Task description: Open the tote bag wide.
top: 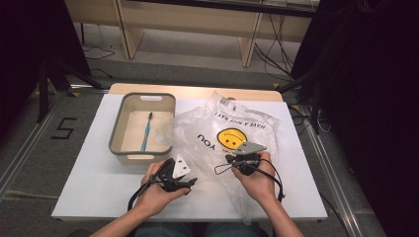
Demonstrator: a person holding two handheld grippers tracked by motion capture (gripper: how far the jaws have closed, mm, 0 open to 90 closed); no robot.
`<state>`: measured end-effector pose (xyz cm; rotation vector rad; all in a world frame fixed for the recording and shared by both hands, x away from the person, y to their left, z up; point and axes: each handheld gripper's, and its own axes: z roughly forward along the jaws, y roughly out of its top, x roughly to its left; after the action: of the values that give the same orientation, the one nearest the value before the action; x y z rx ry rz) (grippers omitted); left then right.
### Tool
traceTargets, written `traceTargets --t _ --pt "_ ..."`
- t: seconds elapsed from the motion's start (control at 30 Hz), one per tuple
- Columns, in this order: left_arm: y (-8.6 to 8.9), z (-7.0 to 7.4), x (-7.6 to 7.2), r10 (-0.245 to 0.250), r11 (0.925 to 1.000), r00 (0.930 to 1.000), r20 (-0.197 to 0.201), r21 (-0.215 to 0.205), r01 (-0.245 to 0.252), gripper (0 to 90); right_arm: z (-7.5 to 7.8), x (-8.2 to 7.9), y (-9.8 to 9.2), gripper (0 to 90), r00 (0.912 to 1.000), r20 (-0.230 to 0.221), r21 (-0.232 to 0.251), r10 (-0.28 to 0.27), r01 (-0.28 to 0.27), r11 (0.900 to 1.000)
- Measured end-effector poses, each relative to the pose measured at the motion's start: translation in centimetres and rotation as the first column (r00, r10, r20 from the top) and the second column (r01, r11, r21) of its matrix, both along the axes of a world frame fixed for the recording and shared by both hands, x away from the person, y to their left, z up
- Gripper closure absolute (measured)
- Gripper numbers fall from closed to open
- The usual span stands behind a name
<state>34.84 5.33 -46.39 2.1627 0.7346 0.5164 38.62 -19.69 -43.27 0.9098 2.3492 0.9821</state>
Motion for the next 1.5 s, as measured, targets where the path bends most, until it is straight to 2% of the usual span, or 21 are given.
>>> traceTargets --t 0.17,0.3,0.37,0.5,0.67,0.83,0.97,1.0,1.23,1.5 --pt "-0.7 0.5 0.3 0.012 0.9989 0.9994 0.033 -0.046 -0.010 54.4 0.7 -0.1 -0.4 90.0 0.9993 0.029 0.008 -0.024 0.023 1.000" --pt "-1.4 0.5 0.5 0.008 0.9982 0.9982 0.059 -0.060 -0.004 67.9 1.0 -0.1 -0.5 90.0 0.9982 0.046 0.018 -0.040 0.039 0.999" --pt "-1.8 0.5 0.9 0.004 0.9987 0.9967 0.081 -0.050 0.000 77.3 1.1 -0.2 -0.5 90.0 0.9976 0.046 0.021 -0.052 0.051 0.998" --pt "-3.0 -0.1 1.8 -0.017 0.9995 0.9977 0.066 -0.026 0.019 85.9 1.4 -0.2 -0.5 90.0 0.9964 0.059 0.025 -0.061 0.060 0.998" --pt "-4.2 -1.2 2.8 -0.023 0.9994 0.9992 0.034 0.027 0.022 88.8 2.1 -0.2 -0.9 90.0 0.9921 0.092 0.046 -0.086 0.082 0.996" --pt "-4.5 -2.0 3.4 0.001 0.9975 0.9999 0.013 0.071 -0.002 89.2 2.8 -0.1 -1.4 90.0 0.9853 0.126 0.076 -0.116 0.107 0.991" --pt "-4.6 -2.3 3.6 0.013 0.9959 0.9999 -0.008 0.090 -0.012 89.3 3.5 0.0 -1.7 90.0 0.9800 0.149 0.095 -0.133 0.119 0.988" --pt "-4.5 -2.3 3.6 0.007 0.9944 0.9998 -0.016 0.105 -0.005 89.2 3.7 0.0 -1.7 90.0 0.9788 0.153 0.100 -0.136 0.122 0.988" --pt "-4.4 -2.6 3.8 0.017 0.9934 0.9988 -0.046 0.114 -0.011 89.2 4.5 0.2 -1.9 90.0 0.9711 0.179 0.126 -0.158 0.136 0.983" --pt "-4.5 -2.7 3.8 0.015 0.9919 0.9992 -0.037 0.127 -0.010 89.1 5.8 0.4 -2.5 90.0 0.9575 0.220 0.160 -0.187 0.154 0.975"
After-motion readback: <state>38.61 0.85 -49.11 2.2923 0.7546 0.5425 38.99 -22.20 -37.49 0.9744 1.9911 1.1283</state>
